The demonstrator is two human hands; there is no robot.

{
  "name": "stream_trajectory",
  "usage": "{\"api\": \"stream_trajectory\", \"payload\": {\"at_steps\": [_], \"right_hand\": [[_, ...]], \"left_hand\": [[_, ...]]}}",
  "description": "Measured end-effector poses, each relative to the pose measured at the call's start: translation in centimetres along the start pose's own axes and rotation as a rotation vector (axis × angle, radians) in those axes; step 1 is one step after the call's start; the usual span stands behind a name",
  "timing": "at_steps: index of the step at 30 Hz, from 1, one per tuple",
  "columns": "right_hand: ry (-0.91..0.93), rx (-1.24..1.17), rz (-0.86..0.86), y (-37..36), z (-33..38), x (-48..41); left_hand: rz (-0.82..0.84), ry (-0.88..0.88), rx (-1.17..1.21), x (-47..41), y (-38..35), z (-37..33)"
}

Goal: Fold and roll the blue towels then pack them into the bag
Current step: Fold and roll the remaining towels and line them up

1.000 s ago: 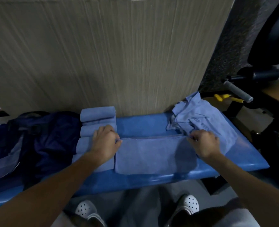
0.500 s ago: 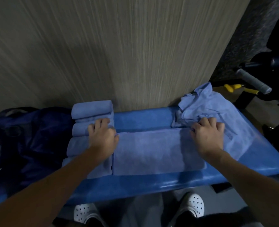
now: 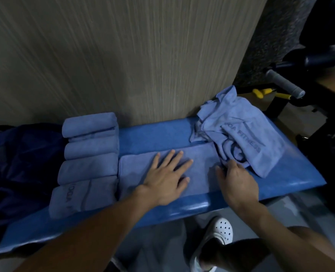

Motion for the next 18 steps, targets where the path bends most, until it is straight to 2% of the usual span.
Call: {"api": "stream_trajectory", "payload": {"at_steps": [4, 11, 15, 18], "right_hand": [[-0.018, -0.095, 0.035, -0.5, -0.4, 0.3], [-0.166, -0.196, 0.179, -1.2, -0.7, -0.4], [-0.145, -0.179, 0.154, -1.1, -0.6, -0.4], [-0.11, -0.103, 0.068, -1.2, -0.2, 0.0]], "left_hand": [[0.041, 0.042, -0.026, -0.3, -1.3, -0.3], [0.07, 0.014, -0.023, -0.5, -0.7, -0.9], [0.05, -0.06, -0.038, -1.4, -0.8, -2.6], [0.065, -0.063, -0.035, -1.6, -0.9, -2.9]]}}
Point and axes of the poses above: each hand's wrist, its own x-axis away from the middle knuckle, its own y-axis out of the back of the hand, z = x × y, the point moved 1 cm from there along -x, towards the middle knuckle, and after that the axes turned 2 degrees about y, right-handed, at the moved point
